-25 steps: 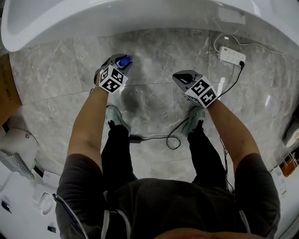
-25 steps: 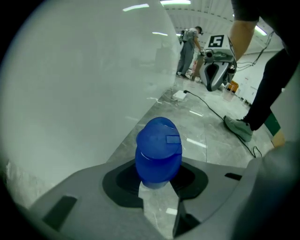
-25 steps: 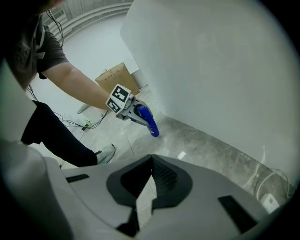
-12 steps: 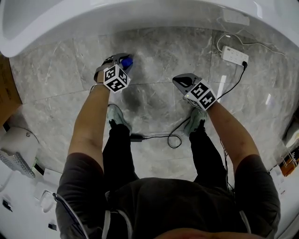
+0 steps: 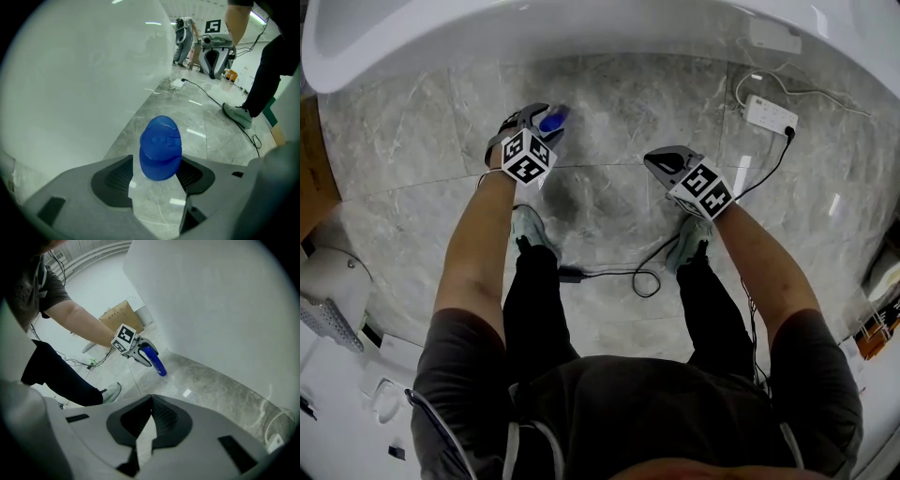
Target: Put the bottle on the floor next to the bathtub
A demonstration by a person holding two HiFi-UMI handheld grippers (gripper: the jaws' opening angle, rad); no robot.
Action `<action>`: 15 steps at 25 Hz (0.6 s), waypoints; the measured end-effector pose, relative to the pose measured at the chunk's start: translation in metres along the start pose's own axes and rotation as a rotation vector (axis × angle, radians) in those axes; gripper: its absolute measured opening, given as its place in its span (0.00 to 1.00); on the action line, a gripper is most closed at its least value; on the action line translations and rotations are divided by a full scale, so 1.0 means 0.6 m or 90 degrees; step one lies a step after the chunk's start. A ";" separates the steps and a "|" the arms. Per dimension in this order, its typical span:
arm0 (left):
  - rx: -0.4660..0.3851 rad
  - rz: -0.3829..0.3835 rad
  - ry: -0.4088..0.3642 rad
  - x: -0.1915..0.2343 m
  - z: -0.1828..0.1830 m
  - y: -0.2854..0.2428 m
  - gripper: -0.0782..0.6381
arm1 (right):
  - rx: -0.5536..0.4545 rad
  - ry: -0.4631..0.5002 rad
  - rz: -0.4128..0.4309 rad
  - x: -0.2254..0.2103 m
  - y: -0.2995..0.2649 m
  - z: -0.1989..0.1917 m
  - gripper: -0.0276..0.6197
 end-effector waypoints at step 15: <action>-0.060 0.019 0.194 -0.048 -0.008 0.286 0.49 | -0.044 0.019 -0.051 0.113 0.183 0.140 0.03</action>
Point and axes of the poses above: the fingertips, and each gripper's own axes: y backward along the fingers, x to its left, z out of its top, the point moved 3 cm from there along y, backward along the fingers, and after that the axes turned 10 degrees about x, right-handed, at the moved point
